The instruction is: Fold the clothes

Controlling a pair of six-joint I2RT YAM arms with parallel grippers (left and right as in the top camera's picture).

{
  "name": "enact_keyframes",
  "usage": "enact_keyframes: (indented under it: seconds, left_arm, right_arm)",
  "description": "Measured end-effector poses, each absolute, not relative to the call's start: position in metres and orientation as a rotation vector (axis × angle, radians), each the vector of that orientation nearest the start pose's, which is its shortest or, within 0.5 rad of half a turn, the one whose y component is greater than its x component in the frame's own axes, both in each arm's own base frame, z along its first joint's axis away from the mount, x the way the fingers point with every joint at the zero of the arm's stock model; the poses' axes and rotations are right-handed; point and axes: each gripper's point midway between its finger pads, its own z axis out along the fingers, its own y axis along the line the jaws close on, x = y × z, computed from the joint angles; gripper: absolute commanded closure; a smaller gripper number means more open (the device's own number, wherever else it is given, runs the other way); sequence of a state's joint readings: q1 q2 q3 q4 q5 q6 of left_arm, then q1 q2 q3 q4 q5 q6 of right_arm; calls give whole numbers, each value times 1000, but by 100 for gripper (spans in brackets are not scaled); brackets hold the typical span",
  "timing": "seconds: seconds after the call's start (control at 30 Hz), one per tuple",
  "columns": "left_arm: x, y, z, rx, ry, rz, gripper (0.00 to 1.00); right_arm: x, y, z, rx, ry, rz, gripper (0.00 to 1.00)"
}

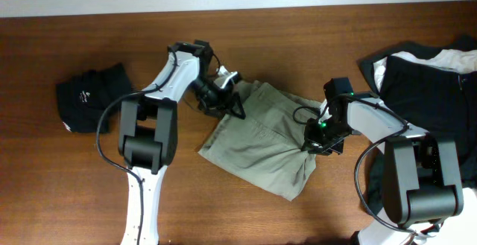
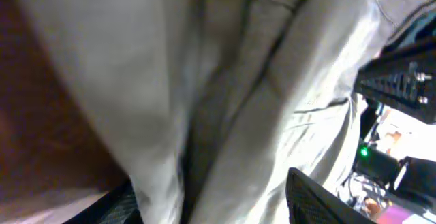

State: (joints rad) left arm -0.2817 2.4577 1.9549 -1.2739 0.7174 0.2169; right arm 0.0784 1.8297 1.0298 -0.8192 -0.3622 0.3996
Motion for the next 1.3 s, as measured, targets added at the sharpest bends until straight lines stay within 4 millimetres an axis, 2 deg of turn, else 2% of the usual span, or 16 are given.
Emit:
enact_keyframes:
  seconds: [0.2, 0.3, 0.37, 0.4, 0.5, 0.57, 0.63, 0.67, 0.73, 0.83, 0.9, 1.1, 1.2, 1.23, 1.27, 1.3]
  left_arm:
    - [366, -230, 13, 885, 2991, -1213, 56]
    - [349, -249, 9, 1051, 2961, -1201, 63]
    - [337, -263, 8, 1148, 2946, -1188, 95]
    - [334, -264, 5, 1183, 2943, -1169, 100]
    - [331, -265, 3, 1182, 2944, -1211, 99]
    - [324, -256, 11, 1140, 3034, -1246, 100]
    - [350, -238, 32, 1043, 3047, -1223, 100]
    - [399, -215, 64, 890, 2972, -1162, 100]
    - [467, -160, 119, 578, 2840, -1046, 100]
    - [536, -66, 181, 212, 2610, -897, 99]
    - [560, 9, 191, 21, 2514, -808, 99]
    - [530, 133, 166, -332, 2627, -528, 99]
    - [494, 167, 149, -490, 2747, -437, 58]
    - [477, 169, 139, -529, 2831, -394, 52]
    - [465, 175, 130, -557, 2898, -331, 25]
    - [457, 182, 126, -588, 2926, -287, 20]
  right_arm:
    - [285, 84, 0, 542, 3178, 560, 79]
    - [285, 84, 0, 541, 3176, 561, 78]
    - [285, 84, 0, 542, 3176, 561, 79]
    - [285, 84, 0, 542, 3176, 561, 82]
    - [276, 83, 3, 530, 3219, 553, 85]
    - [266, 82, 41, 454, 3274, 544, 84]
    - [281, 83, 83, 369, 3174, 556, 80]
    - [303, 84, 135, 280, 3005, 574, 79]
    - [316, 86, 200, 193, 2800, 587, 79]
    - [315, 85, 203, 192, 2803, 586, 79]
    - [315, 85, 202, 193, 2804, 586, 79]
    - [314, 85, 202, 206, 2809, 588, 79]
    - [314, 85, 202, 207, 2810, 588, 78]
    - [314, 85, 202, 206, 2810, 588, 78]
    - [313, 85, 201, 208, 2813, 588, 78]
    - [313, 85, 201, 208, 2813, 588, 78]
